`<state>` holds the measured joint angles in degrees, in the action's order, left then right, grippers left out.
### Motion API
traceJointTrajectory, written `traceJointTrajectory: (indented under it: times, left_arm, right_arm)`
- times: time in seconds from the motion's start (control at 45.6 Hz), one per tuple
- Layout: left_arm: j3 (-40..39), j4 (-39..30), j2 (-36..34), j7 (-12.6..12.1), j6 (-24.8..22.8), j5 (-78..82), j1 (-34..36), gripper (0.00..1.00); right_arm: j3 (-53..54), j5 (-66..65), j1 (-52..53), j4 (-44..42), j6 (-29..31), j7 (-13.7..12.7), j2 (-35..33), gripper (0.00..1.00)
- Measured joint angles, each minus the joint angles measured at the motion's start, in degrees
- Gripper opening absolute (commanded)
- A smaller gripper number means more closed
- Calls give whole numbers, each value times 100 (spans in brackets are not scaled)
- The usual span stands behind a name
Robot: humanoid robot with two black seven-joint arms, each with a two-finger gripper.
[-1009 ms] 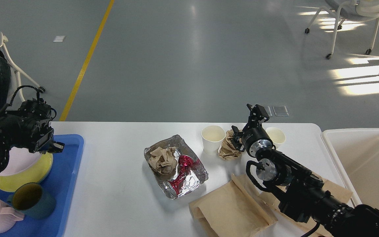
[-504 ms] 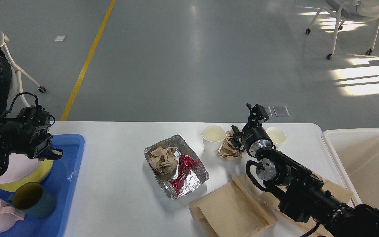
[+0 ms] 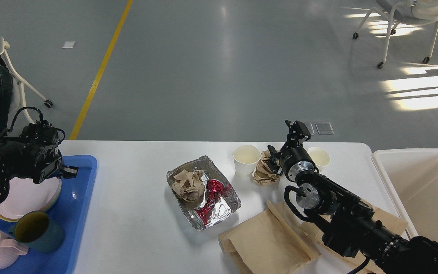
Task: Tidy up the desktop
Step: 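Lower the pink plate onto the yellow plate and release it, then raise the left gripper up and away from the tray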
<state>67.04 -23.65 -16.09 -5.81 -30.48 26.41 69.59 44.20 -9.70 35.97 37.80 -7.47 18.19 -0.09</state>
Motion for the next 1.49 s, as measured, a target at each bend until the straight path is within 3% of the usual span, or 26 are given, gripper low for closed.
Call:
traceJointTrajectory:
  times: [0.307, 0.417, 0.636, 0.79, 1.141, 1.25, 1.338, 1.492]
  left_arm:
    - [-269, 0, -134, 10, 118, -37, 112, 78]
    - [-575, 0, -389, 10, 415, -42, 264, 87]
    - [-1225, 13, -1053, 102, 1852, -95, 717, 91]
    - [-2055, 20, -1471, 113, 3317, -418, 683, 97]
    - [-3063, 140, -1609, 327, 4001, -584, 184, 97]
    - [-3782, 209, -1506, 617, 4430, -595, -49, 97]
    - [-4622, 221, -1453, 1037, 4764, -598, -346, 97]
    - [-6639, 234, -1456, 2219, 5004, -605, -808, 97]
  right_arm:
    - [-2, 0, 1, 0, 0, 0, 0, 100]
    - [-2, 2, 3, 0, 0, 0, 0, 100]
    - [1, 3, 3, 0, 0, 0, 0, 100]
    - [1, 3, 3, 0, 0, 0, 0, 100]
    - [1, 0, 0, 0, 0, 0, 0, 100]
    - [1, 0, 1, 0, 0, 0, 0, 100]
    - [1, 0, 1, 0, 0, 0, 0, 100]
    - [1, 2, 1, 0, 0, 0, 0, 100]
